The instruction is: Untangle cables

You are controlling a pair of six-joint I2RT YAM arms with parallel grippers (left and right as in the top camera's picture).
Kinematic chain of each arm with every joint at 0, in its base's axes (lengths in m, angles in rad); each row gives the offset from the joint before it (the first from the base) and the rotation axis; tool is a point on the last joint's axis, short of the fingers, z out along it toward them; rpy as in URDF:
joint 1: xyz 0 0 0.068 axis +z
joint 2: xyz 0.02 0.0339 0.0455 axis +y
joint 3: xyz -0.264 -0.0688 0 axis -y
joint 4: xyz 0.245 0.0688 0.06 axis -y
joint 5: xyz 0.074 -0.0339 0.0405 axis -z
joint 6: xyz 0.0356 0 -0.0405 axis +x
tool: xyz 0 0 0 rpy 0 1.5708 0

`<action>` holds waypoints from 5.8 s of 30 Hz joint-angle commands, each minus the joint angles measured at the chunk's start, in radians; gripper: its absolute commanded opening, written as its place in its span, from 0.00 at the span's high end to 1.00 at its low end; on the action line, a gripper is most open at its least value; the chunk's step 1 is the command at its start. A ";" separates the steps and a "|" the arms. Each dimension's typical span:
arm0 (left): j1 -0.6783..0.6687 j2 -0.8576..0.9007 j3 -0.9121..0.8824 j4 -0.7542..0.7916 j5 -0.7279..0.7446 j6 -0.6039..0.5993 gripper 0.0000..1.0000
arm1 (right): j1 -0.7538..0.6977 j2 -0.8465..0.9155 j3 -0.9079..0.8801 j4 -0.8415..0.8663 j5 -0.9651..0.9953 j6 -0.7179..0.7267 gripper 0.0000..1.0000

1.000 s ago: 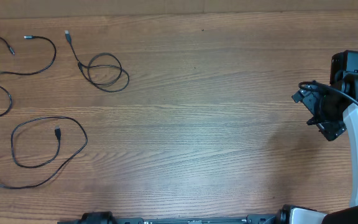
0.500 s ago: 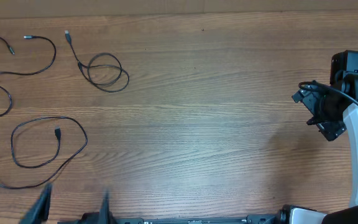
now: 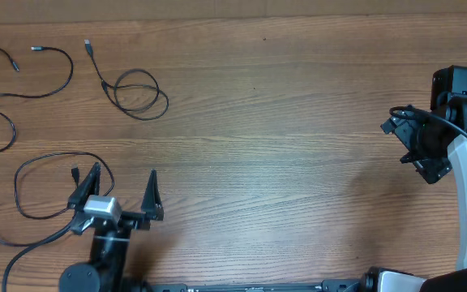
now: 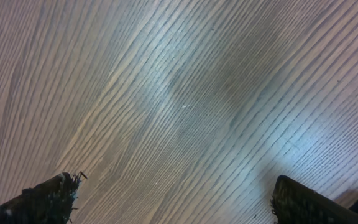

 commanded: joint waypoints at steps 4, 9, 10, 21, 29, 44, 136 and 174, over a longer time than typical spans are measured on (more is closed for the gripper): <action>0.005 -0.006 -0.195 0.183 -0.101 -0.102 0.01 | -0.008 -0.019 0.021 0.002 0.010 -0.003 0.00; 0.005 -0.006 -0.313 0.261 -0.129 -0.118 0.00 | -0.008 -0.019 0.021 0.002 0.010 -0.003 0.00; 0.005 -0.006 -0.316 0.251 -0.142 -0.117 0.01 | -0.008 -0.019 0.021 0.002 0.010 -0.003 0.00; 0.004 -0.005 -0.315 0.094 -0.183 0.031 0.00 | -0.008 -0.019 0.021 0.002 0.010 -0.003 0.00; 0.004 -0.001 -0.315 0.102 -0.096 0.116 0.00 | -0.008 -0.019 0.021 0.002 0.010 -0.003 0.00; 0.004 -0.001 -0.315 0.101 -0.106 0.111 0.00 | -0.008 -0.019 0.021 0.002 0.010 -0.003 0.00; 0.005 -0.001 -0.315 0.101 -0.106 0.111 0.00 | 0.179 -1.442 -0.902 1.021 -0.029 -0.113 0.00; 0.004 -0.001 -0.315 0.101 -0.106 0.111 0.01 | 0.180 -1.404 -1.352 1.254 -0.002 -0.695 0.00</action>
